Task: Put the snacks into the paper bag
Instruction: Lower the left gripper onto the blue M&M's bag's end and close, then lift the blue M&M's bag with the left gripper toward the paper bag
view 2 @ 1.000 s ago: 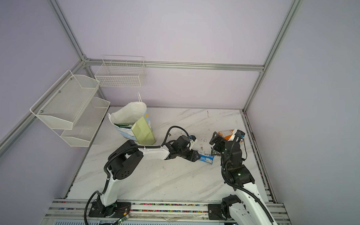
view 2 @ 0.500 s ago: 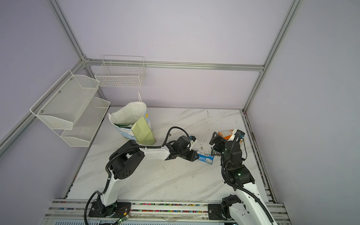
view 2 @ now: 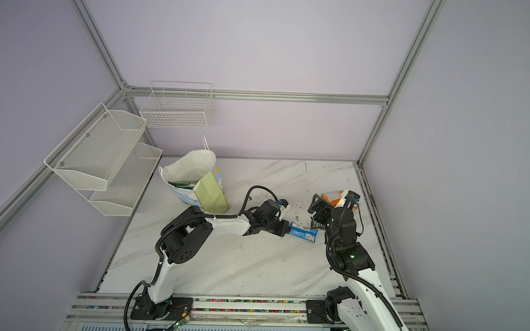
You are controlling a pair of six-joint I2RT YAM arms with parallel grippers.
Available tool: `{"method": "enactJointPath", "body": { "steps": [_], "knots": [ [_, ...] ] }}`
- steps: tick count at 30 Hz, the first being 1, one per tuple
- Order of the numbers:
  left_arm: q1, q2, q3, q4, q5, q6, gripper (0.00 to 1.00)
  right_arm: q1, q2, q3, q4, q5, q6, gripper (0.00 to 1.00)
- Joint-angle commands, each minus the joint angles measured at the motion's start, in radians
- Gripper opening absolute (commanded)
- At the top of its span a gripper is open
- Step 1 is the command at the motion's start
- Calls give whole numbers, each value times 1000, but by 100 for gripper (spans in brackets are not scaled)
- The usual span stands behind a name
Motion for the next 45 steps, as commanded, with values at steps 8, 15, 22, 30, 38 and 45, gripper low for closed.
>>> {"method": "enactJointPath", "body": {
  "steps": [8,15,22,30,38,45],
  "knots": [
    [6,-116,30,31,-33,23,0,-5,-22,7,-21,4,9,95],
    [5,-186,1,29,-39,42,0,-5,-24,2,-22,3,13,94],
    [6,-259,-25,26,-40,55,0,-7,-27,1,-25,5,16,94],
    [7,-350,-45,18,-76,72,0,-7,-34,-4,-27,8,22,94],
    [6,-428,-45,9,-96,80,0,-8,-47,-8,-35,8,24,94],
    [6,-530,-49,-10,-166,85,0,-8,-44,-16,-34,-5,30,93]
  ]
}}
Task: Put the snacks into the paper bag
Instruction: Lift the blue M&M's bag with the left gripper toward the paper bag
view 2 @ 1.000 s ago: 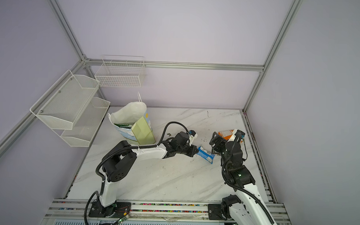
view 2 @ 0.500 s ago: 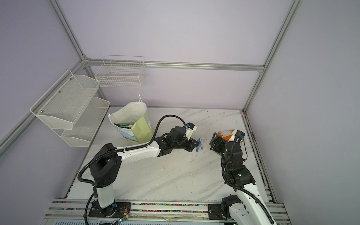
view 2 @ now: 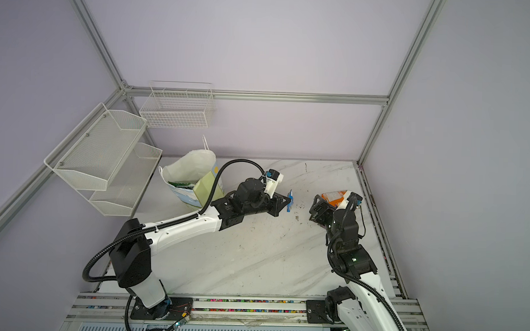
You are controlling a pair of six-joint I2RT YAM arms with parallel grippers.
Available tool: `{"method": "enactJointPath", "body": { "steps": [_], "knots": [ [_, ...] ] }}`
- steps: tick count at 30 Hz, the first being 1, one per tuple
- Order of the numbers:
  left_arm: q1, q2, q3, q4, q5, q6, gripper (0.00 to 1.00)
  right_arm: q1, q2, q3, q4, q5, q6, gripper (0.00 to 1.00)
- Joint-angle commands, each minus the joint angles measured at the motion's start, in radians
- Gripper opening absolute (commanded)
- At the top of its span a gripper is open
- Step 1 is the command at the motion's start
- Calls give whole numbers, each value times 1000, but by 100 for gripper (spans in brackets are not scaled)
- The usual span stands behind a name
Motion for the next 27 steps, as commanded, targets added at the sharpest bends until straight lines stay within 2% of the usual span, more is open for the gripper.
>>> {"method": "enactJointPath", "body": {
  "steps": [1,15,27],
  "knots": [
    [6,-86,-36,15,-55,27,0,-4,-5,-17,-7,-7,12,93],
    [6,-296,-11,-73,-262,93,0,-3,59,-16,5,-71,-2,93],
    [8,-404,27,-131,-437,195,0,-3,106,-30,46,-150,0,91]
  ]
}}
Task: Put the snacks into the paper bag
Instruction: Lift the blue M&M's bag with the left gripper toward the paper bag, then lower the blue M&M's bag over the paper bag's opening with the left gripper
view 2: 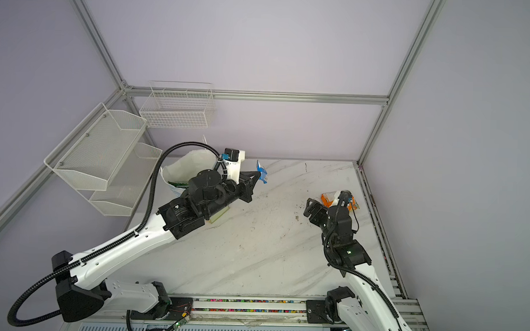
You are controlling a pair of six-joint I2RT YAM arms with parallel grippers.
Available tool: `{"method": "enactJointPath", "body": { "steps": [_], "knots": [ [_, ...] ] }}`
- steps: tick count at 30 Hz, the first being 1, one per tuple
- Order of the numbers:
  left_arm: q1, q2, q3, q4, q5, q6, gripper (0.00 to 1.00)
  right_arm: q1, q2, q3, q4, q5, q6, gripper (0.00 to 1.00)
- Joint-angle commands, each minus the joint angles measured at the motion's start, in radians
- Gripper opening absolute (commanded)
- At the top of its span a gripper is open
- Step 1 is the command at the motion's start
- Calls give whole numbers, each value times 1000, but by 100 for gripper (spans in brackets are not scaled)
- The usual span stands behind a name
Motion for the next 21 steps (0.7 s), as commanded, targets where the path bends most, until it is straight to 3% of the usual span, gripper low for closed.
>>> {"method": "enactJointPath", "body": {
  "steps": [1,21],
  "knots": [
    [7,-42,27,1,-87,69,0,-3,14,-15,39,-38,2,91],
    [120,-166,19,-38,-194,133,0,-2,91,-40,120,-157,20,88]
  ]
}}
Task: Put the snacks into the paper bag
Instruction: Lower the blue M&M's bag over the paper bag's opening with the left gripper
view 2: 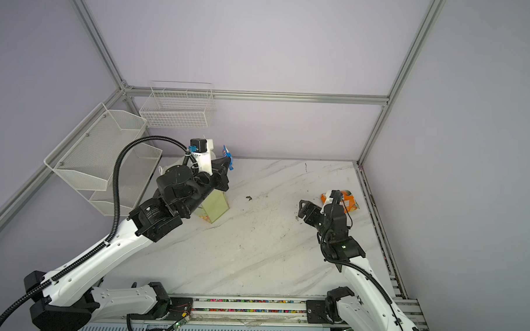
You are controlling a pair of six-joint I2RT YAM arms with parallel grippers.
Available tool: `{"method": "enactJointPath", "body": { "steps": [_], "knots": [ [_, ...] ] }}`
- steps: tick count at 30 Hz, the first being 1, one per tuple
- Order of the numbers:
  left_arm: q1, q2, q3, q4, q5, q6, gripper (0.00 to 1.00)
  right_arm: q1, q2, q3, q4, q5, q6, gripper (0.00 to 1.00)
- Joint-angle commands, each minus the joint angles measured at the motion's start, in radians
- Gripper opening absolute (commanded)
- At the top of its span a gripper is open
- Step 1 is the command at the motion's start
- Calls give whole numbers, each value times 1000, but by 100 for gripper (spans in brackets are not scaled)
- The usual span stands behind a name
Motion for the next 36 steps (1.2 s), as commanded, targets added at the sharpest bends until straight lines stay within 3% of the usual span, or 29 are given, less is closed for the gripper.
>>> {"method": "enactJointPath", "body": {
  "steps": [1,16,36],
  "knots": [
    [23,-40,18,15,-21,33,0,-3,9,-15,39,-17,12,87],
    [163,-95,20,-35,-34,34,0,-3,27,-28,58,-51,18,86],
    [407,-80,-42,-86,88,-93,0,-4,30,-38,64,-67,18,85]
  ]
}}
